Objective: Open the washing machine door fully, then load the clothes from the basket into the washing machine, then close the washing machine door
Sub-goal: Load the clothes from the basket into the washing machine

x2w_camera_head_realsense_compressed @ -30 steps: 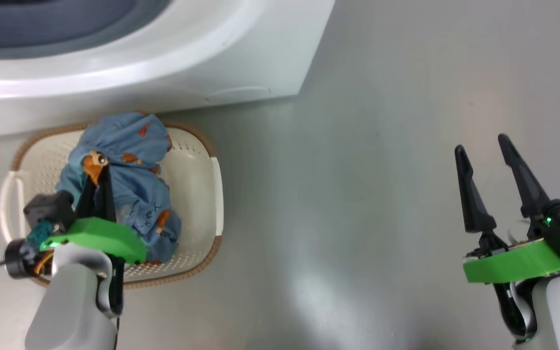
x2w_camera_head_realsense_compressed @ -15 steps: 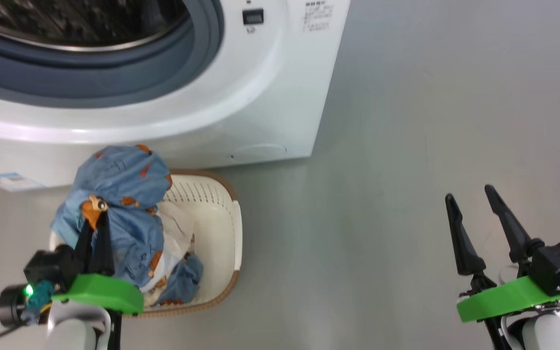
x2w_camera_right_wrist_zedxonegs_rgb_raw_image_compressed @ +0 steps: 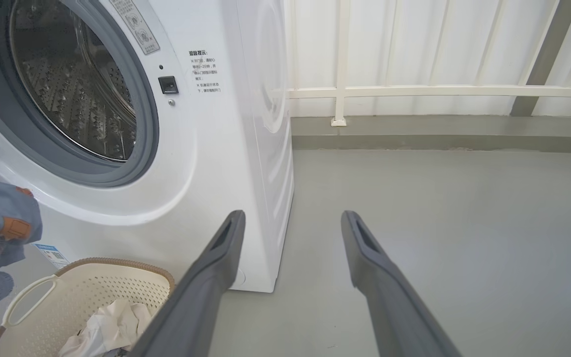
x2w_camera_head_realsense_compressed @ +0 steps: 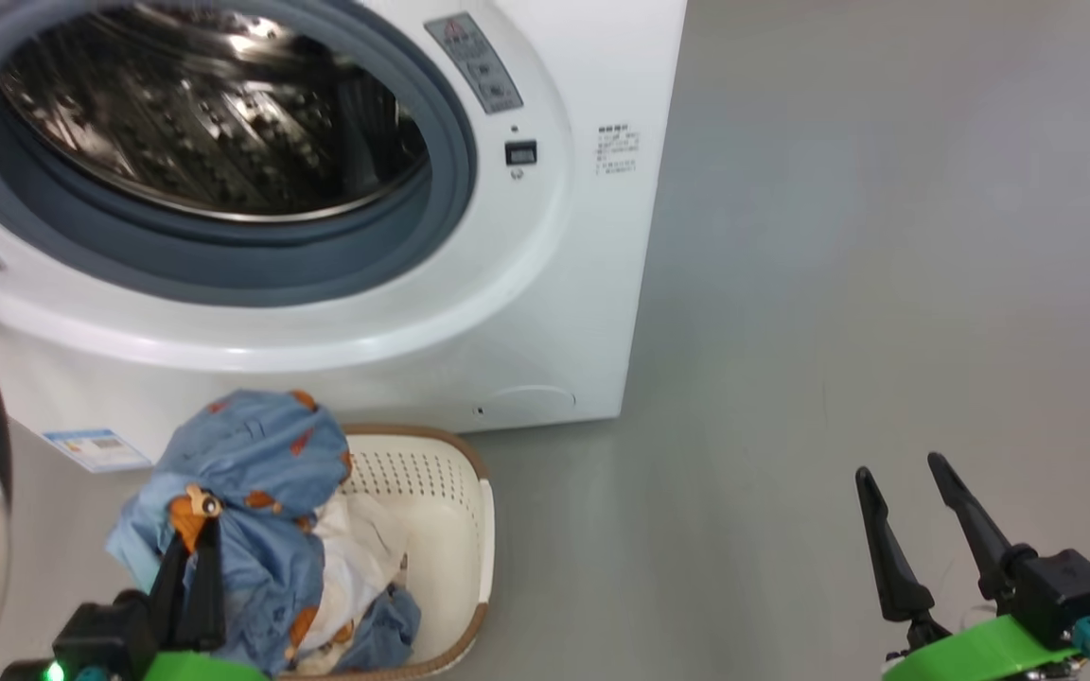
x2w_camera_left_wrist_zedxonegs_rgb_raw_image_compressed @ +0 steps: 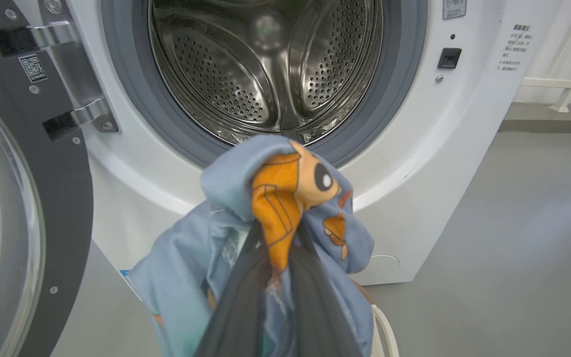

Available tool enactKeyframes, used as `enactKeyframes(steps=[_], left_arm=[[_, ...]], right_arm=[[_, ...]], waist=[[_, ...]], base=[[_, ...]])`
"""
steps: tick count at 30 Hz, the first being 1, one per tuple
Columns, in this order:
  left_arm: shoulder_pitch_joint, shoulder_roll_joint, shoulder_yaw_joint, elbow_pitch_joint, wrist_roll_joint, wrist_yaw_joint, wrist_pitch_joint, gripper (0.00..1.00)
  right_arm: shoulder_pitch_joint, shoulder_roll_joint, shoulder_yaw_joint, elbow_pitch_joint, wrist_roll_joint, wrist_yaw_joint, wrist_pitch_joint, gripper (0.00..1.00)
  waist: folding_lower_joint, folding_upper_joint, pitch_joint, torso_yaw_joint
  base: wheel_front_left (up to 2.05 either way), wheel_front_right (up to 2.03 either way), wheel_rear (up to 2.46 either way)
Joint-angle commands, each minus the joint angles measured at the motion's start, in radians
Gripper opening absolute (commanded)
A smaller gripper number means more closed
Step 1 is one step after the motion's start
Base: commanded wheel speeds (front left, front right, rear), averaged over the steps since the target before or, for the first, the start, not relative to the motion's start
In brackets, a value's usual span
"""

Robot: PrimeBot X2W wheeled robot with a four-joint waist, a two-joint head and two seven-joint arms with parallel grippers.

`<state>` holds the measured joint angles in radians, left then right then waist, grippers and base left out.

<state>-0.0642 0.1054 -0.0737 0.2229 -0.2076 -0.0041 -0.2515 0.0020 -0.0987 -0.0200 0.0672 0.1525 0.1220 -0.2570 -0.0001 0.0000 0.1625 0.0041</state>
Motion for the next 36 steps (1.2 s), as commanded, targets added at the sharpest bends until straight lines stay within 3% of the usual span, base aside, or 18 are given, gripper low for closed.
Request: enactKeyframes(steps=[1,18,36], left_arm=[[0.013,0.03,0.028,-0.049,0.011,0.002,0.001,0.0],[0.145,0.046,0.006,-0.193,0.0,0.012,0.06,0.0],[0.16,0.05,-0.009,-0.217,-0.013,0.023,0.073,0.0]], right_arm=[[0.013,-0.004,0.014,-0.024,-0.018,0.009,-0.004,1.0],[0.093,0.021,0.018,-0.065,-0.027,0.009,0.027,1.0],[0.106,0.032,0.017,-0.074,-0.029,0.009,0.034,1.0]], waist=[[0.0001,0.0,-0.061,0.015],[0.0001,0.0,-0.154,0.017],[0.0001,0.0,-0.171,0.013]], base=[[0.0,0.0,0.0],[0.0,0.0,0.0],[0.0,0.0,0.0]])
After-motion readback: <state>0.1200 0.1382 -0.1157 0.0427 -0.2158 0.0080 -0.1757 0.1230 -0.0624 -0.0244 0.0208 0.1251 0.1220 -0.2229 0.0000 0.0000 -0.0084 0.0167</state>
